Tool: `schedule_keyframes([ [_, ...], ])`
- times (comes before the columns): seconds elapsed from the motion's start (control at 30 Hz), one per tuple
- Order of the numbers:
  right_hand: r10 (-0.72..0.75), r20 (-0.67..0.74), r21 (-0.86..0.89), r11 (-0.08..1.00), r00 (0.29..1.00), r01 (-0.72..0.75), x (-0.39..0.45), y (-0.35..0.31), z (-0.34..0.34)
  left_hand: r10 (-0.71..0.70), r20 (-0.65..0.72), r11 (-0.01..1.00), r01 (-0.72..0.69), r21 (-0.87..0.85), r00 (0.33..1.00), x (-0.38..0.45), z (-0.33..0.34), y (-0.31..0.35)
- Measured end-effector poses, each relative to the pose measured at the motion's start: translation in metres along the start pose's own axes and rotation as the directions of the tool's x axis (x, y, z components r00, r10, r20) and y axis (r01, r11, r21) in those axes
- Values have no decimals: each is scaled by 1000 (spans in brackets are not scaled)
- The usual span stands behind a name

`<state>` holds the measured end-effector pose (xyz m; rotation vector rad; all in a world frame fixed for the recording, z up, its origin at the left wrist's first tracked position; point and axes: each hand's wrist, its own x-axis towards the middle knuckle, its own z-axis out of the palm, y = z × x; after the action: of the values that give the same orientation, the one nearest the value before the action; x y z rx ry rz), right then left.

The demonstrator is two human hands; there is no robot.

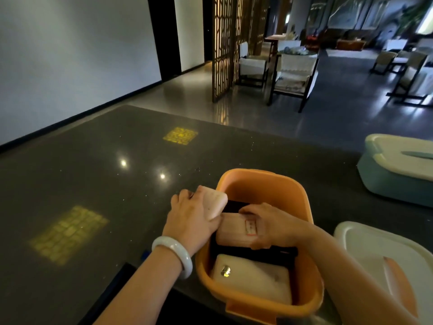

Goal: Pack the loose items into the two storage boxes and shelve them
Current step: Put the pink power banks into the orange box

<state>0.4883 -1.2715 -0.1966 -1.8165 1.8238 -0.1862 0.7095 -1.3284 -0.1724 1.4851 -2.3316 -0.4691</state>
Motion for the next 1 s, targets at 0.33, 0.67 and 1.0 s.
schedule_keyframes([
  [0.33,-76,-29,20,997,997,77,0,1,19,12,-50,998,-9,66,999,3,9,-3],
  [0.67,-118,10,26,993,993,118,-2,-4,15,14,-59,997,-9,77,998,2,10,-3],
  [1.0,-100,-66,87,991,993,105,-4,-8,16,-42,3,999,42,-7,999,3,2,-1],
])
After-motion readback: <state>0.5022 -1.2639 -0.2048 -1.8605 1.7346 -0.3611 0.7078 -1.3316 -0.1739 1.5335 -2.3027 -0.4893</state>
